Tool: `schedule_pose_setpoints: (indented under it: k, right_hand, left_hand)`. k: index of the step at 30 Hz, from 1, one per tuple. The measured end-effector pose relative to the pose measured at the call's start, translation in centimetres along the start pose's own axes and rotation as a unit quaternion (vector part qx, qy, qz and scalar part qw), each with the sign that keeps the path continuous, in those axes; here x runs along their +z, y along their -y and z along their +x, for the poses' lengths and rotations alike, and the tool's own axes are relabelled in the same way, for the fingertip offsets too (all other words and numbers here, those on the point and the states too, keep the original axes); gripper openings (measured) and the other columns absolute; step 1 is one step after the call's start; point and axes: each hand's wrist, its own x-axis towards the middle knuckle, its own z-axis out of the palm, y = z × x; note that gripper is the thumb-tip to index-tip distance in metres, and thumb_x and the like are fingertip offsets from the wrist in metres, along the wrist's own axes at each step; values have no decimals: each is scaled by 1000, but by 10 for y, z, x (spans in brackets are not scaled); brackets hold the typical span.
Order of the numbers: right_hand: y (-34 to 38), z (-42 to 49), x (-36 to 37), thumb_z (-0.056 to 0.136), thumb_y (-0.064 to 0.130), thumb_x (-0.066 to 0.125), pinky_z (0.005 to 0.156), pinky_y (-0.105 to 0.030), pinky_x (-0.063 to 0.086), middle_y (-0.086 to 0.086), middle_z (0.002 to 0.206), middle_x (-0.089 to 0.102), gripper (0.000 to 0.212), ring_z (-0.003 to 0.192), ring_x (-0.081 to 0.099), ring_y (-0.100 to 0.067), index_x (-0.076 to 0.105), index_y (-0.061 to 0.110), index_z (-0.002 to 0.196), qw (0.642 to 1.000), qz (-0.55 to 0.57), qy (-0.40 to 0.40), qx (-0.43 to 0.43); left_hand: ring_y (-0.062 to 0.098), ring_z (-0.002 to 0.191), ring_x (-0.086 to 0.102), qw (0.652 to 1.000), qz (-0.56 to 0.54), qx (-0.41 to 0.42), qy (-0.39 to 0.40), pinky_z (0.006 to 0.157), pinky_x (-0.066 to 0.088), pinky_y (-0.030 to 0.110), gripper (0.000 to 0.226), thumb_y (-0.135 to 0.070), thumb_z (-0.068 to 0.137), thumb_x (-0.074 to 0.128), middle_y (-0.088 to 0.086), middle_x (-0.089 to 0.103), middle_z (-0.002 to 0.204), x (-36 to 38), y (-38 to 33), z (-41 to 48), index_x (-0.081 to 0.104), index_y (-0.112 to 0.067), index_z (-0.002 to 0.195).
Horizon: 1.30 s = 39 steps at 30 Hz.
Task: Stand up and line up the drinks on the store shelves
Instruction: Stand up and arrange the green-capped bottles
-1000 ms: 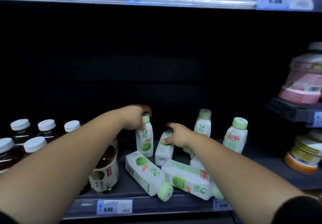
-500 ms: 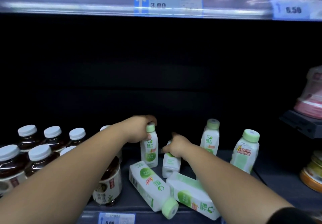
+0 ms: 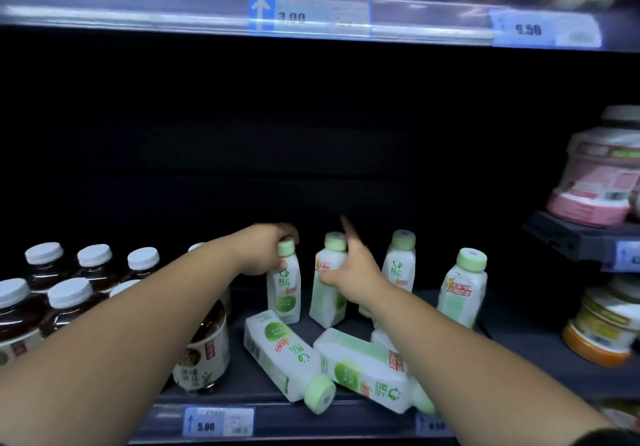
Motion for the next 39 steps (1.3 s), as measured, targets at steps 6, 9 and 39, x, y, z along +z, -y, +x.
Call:
schedule_pose_setpoints:
  k: [6, 9, 39]
  right_hand:
    - [24, -11, -16, 84, 32, 73, 94, -27, 47, 7, 130, 58, 63, 114, 56, -12, 49, 34, 142, 998, -35, 57, -8]
    - [33, -7, -25, 90, 38, 63, 96, -40, 53, 5, 122, 64, 39, 108, 61, -13, 60, 33, 129, 996, -33, 80, 20]
    - [32, -86, -76, 86, 37, 77, 97, -27, 49, 11, 120, 63, 47, 108, 61, -4, 61, 28, 129, 960, -195, 201, -22]
  left_hand:
    - [20, 96, 64, 996, -75, 0, 41, 74, 62, 42, 42, -9, 86, 73, -3, 60, 106, -4, -9, -6, 55, -31, 117]
    - [19, 99, 64, 994, -97, 2, 46, 75, 62, 41, 38, -16, 87, 73, -3, 60, 110, -5, -10, -8, 56, -31, 116]
    - [-10, 99, 49, 984, -8, 172, -54, 82, 35, 9, 43, -33, 82, 79, -16, 56, 119, 17, -53, -93, 64, -29, 122]
